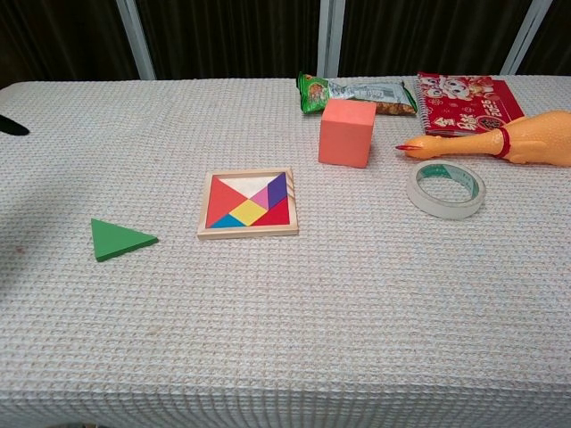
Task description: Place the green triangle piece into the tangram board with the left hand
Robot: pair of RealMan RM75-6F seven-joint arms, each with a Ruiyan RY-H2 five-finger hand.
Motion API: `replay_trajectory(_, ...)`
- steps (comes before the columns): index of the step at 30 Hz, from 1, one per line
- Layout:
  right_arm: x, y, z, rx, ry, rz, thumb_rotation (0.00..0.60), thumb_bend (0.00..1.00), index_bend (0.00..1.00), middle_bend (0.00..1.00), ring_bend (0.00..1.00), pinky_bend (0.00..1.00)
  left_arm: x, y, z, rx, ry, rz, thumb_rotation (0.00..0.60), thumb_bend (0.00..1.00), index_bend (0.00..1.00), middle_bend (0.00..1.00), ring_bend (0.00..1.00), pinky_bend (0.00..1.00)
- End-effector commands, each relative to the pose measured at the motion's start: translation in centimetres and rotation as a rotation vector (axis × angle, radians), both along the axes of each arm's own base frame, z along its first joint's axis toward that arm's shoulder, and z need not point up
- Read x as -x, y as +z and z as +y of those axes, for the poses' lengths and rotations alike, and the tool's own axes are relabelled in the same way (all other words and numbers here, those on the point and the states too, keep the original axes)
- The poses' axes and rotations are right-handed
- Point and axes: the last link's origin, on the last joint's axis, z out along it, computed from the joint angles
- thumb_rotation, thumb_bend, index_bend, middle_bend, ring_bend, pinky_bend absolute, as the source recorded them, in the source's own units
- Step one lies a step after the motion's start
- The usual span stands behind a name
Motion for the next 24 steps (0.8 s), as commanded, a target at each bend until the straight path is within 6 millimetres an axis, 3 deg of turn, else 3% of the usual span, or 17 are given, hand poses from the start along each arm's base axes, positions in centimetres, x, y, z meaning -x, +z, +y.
replay_trajectory(1, 0.2, 0.0, 0.0, -0.005, -0.007, 0.000, 0.600, 0.20, 0.00, 0.00, 0.00, 0.00, -0.7, -2.1, 0.7, 0.050, -0.013, 0.002, 0.600, 0.12, 0.13, 0.10, 0.00, 0.07)
replay_trajectory(9, 0.3, 0.4, -0.1, 0.008, -0.008, -0.003, 0.600, 0.20, 0.00, 0.00, 0.00, 0.00, -1.5, -4.7, 2.8, 0.108, -0.017, 0.015, 0.600, 0.12, 0.14, 0.10, 0.00, 0.07)
replay_trajectory(24, 0.5, 0.6, -0.1, 0.009, -0.014, -0.003, 0.600, 0.20, 0.00, 0.00, 0.00, 0.00, -2.3, -6.5, 4.2, 0.182, 0.002, -0.006, 0.600, 0.13, 0.19, 0.10, 0.00, 0.07)
